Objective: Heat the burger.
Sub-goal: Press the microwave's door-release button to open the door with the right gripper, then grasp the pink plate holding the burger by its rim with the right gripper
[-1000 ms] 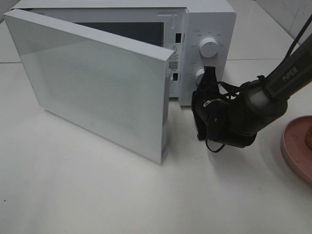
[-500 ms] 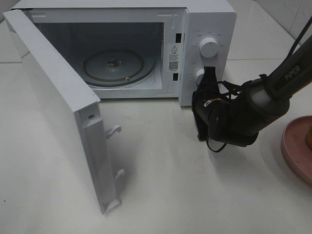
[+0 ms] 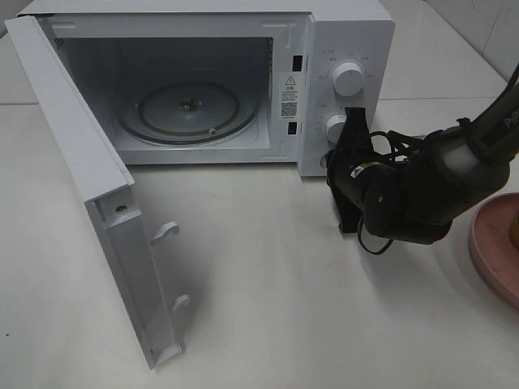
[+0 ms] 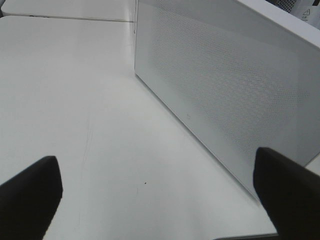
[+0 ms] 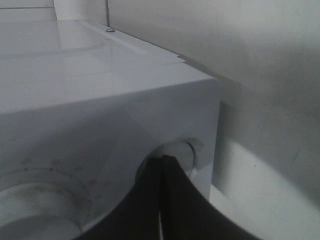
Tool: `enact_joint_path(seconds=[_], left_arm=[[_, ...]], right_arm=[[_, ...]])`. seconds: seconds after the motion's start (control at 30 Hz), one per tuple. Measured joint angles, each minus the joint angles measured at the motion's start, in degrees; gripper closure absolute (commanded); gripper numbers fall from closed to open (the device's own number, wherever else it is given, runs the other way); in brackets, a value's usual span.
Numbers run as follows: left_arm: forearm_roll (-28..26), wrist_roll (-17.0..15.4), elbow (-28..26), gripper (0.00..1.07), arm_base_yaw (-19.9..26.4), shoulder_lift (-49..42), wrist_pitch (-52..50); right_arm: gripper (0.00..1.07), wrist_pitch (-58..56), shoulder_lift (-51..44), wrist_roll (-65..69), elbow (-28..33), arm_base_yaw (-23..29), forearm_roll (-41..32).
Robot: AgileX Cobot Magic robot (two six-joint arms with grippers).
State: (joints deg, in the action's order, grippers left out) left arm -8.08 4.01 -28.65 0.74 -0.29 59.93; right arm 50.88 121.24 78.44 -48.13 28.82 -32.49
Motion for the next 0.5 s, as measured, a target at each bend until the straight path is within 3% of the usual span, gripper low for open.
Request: enact_joint_path(seconds=[0.5], left_arm=[[0.0,0.0,0.0,0.10,0.0,0.0,0.0]], right_arm=[[1.07,-3.4,-7.4,-0.6,9.3,1.4,2.5]])
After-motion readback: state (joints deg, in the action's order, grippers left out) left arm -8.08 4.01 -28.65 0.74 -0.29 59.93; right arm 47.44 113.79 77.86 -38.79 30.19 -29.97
